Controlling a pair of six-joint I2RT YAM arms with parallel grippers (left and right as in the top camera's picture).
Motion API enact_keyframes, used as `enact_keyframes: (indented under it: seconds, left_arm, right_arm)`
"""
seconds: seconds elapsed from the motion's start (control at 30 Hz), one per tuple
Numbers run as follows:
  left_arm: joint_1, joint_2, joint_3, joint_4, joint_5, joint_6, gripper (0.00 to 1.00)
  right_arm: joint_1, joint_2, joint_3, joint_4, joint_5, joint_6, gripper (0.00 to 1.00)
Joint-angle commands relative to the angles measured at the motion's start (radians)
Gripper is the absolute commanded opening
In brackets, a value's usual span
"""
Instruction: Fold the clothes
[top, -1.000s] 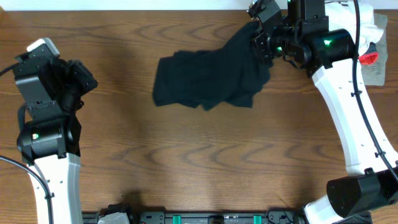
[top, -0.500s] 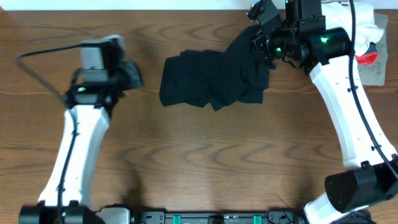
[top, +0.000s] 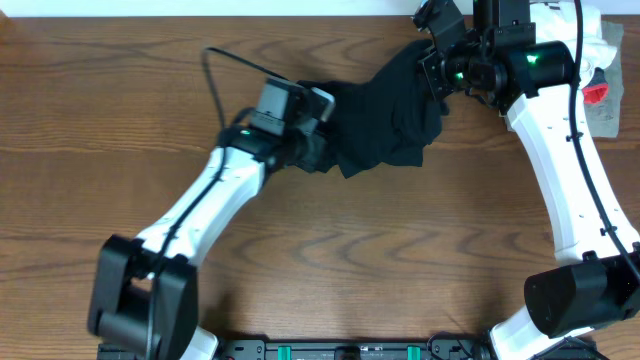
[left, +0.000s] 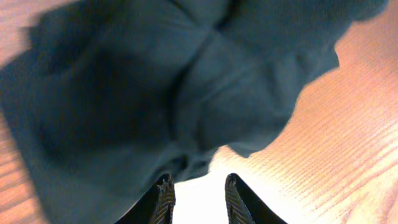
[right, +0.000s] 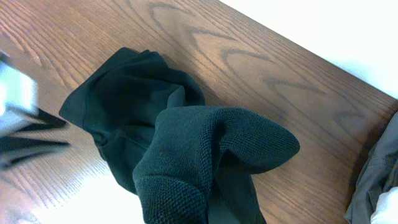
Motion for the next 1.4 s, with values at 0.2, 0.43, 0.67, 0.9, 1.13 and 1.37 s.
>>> enact_keyframes:
  seconds: [0.2, 0.43, 0.67, 0.9, 1.13, 1.37]
  left_arm:
    - [-0.022, 0.127, 0.024, 0.120, -0.042, 0.046, 0.30]
    - [-0.032, 0.187, 0.024, 0.158, -0.042, 0.047, 0.37]
    - [-0.037, 0.204, 0.024, 0.160, -0.018, 0.042, 0.42]
    - [-0.029, 0.197, 0.024, 0.190, 0.011, 0.034, 0.06]
    - [0.064, 0.074, 0.031, 0.187, 0.007, -0.048, 0.06]
    - [0.188, -0.131, 0.031, 0.069, 0.007, -0.048, 0.06]
  right_arm:
    - [-0.007, -0.002, 0.001, -0.006, -0.004, 0.007, 0.01]
    - [-0.007, -0.002, 0.001, -0.008, -0.004, 0.007, 0.03]
    - [-0.007, -0.002, 0.001, -0.011, -0.004, 0.008, 0.09]
    - [-0.007, -0.002, 0.001, -0.024, -0.004, 0.007, 0.09]
    - [-0.015, -0.002, 0.001, -0.040, -0.004, 0.008, 0.08]
    - [-0.019, -0.002, 0.000, -0.125, -0.031, 0.037, 0.09]
